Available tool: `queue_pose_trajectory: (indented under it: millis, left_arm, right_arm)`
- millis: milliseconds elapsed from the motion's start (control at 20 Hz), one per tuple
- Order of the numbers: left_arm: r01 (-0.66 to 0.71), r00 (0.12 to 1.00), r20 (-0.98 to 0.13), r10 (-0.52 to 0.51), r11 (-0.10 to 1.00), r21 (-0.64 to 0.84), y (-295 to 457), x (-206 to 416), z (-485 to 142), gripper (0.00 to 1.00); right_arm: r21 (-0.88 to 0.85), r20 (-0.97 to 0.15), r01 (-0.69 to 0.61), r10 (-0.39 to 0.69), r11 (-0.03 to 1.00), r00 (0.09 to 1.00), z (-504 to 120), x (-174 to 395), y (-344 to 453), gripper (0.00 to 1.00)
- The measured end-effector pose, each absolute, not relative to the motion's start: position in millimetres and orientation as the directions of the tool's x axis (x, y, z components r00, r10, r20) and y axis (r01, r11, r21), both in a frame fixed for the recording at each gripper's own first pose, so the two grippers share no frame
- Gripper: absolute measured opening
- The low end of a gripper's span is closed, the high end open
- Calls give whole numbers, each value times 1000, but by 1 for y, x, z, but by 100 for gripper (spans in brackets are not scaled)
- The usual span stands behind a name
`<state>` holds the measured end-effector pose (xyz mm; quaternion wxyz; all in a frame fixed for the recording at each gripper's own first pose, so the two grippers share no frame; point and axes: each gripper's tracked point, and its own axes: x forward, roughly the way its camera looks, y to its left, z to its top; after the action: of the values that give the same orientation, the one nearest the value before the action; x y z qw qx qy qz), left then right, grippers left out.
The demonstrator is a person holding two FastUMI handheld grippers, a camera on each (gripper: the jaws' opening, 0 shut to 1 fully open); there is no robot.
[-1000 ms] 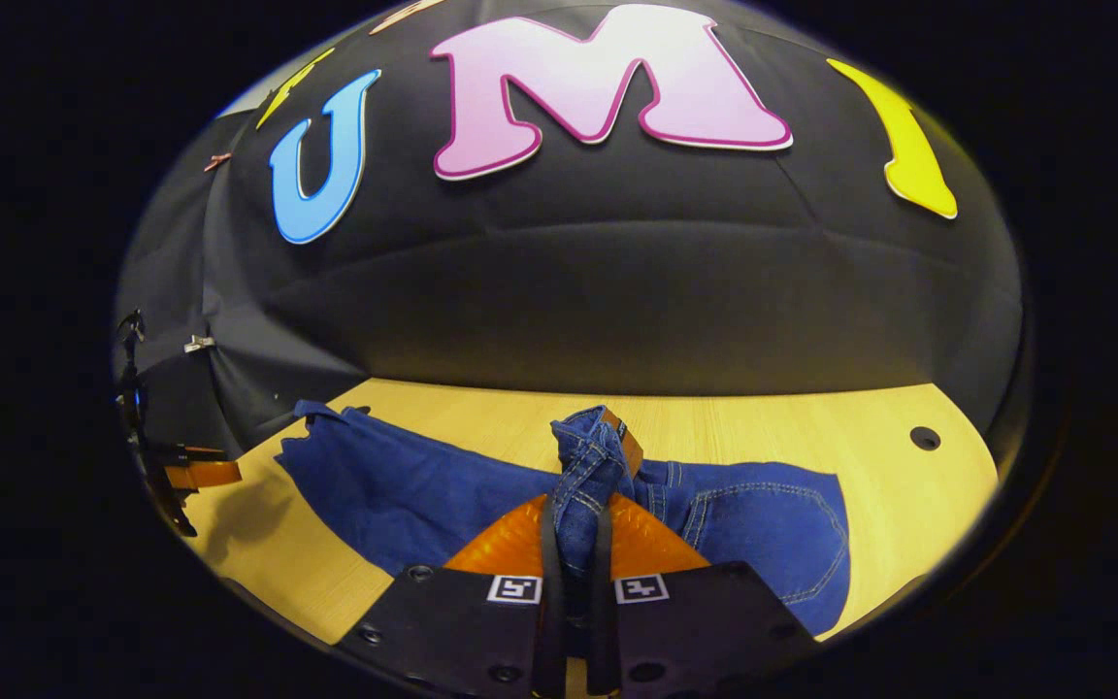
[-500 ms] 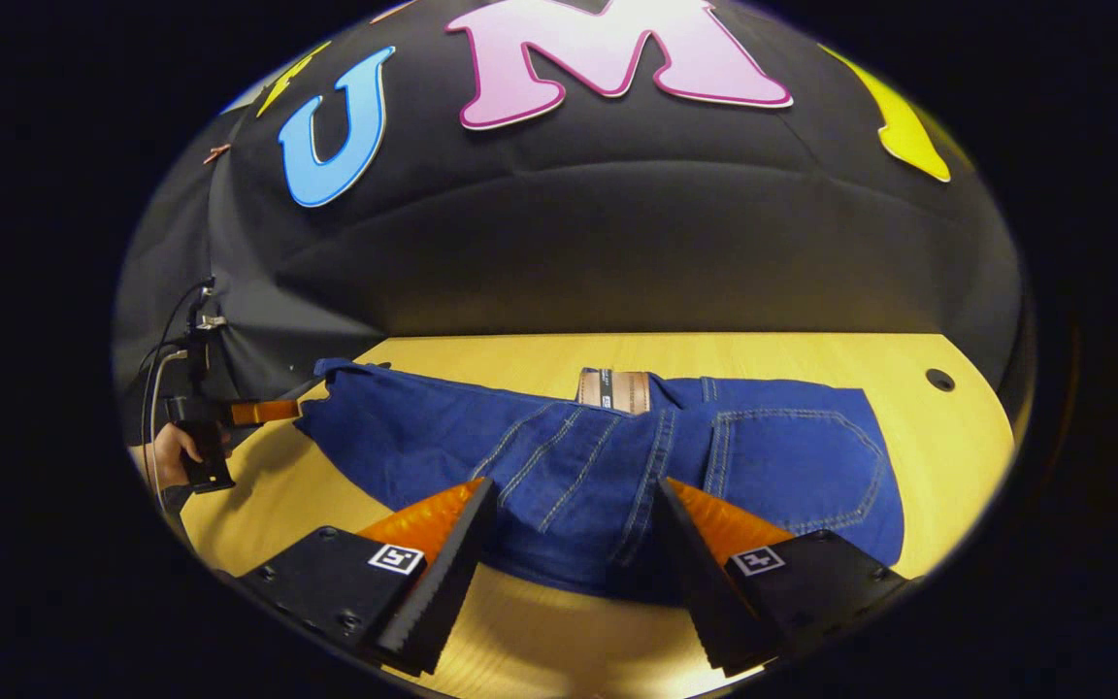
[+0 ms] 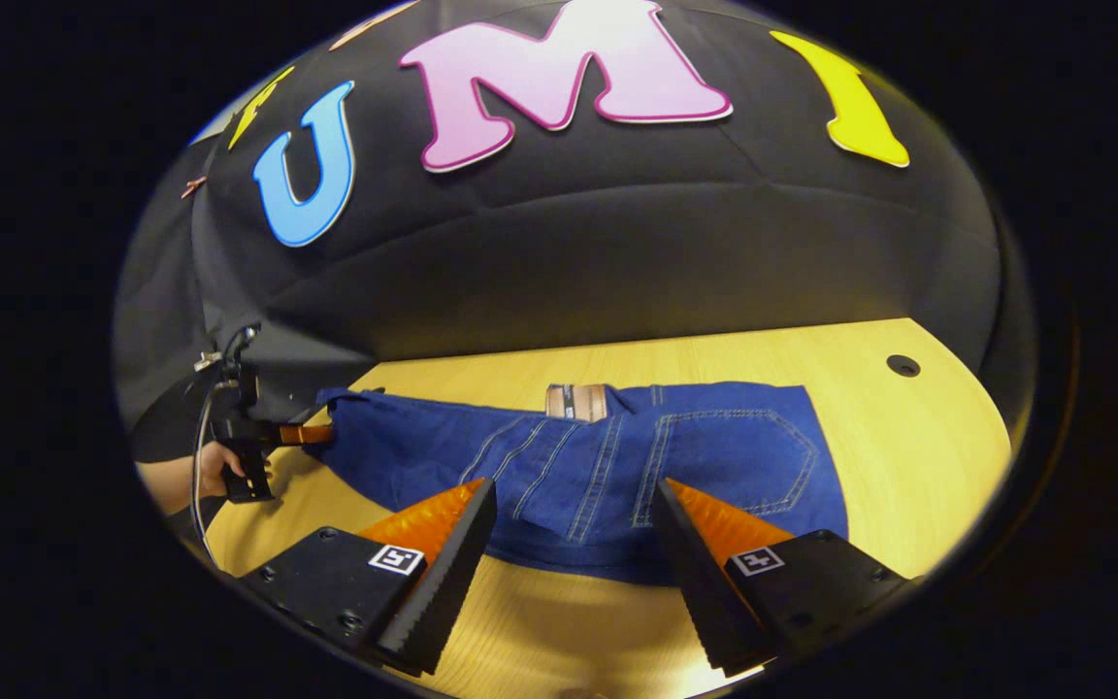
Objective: Grasp the waist and the cuffs of the jeans and fold them to make the two legs overlap; first hold the waist and fold one-third of the jeans toward the cuffs, then hold the cuffs and fold the remaining one-third in the same direction to finish folding.
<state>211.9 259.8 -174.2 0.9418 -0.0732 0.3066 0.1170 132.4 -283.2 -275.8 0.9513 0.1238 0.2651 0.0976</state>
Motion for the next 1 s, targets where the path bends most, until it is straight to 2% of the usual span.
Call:
queue_pose_trajectory:
  millis: [50, 200, 300, 400, 450, 500, 550, 650, 850, 1000]
  left_arm:
    - [-276, 781, -598, 180, 959, -72, 262, 217, -178, 99]
    - [-258, 738, -645, 197, 966, -1, 255, 203, -173, 96]
    - [-226, 749, -647, 141, 973, -49, 242, 215, -179, 84]
    - [-226, 763, -636, 116, 969, -94, 227, 221, -171, 45]
    - [-219, 772, -626, 113, 971, -94, 227, 221, -174, 30]
    - [-219, 771, -625, 122, 972, -81, 225, 220, -174, 27]
    - [-216, 776, -619, 122, 973, -79, 223, 219, -176, 19]
    - [-229, 780, -615, 114, 967, -111, 218, 219, -172, 10]
    - [-279, 808, -578, 117, 939, -200, 221, 215, -166, 7]
    - [-300, 844, -517, 139, 923, -242, 215, 221, -135, 6]
  right_arm:
    - [278, -472, -111, 237, 954, 849, -271, 134, -290, 98]
    - [253, -466, -110, 221, 961, 857, -269, 135, -299, 98]
    - [249, -487, -117, 229, 961, 843, -277, 131, -300, 98]
    - [256, -510, -126, 245, 958, 825, -286, 125, -300, 98]
    - [256, -517, -130, 249, 958, 819, -288, 123, -301, 98]
    - [251, -522, -132, 249, 959, 816, -290, 122, -303, 99]
    - [247, -526, -132, 247, 960, 814, -291, 122, -307, 99]
    - [243, -521, -125, 238, 962, 819, -289, 124, -316, 99]
    - [246, -506, -78, 197, 966, 840, -278, 132, -353, 99]
    - [223, -491, -33, 142, 974, 860, -266, 136, -391, 98]
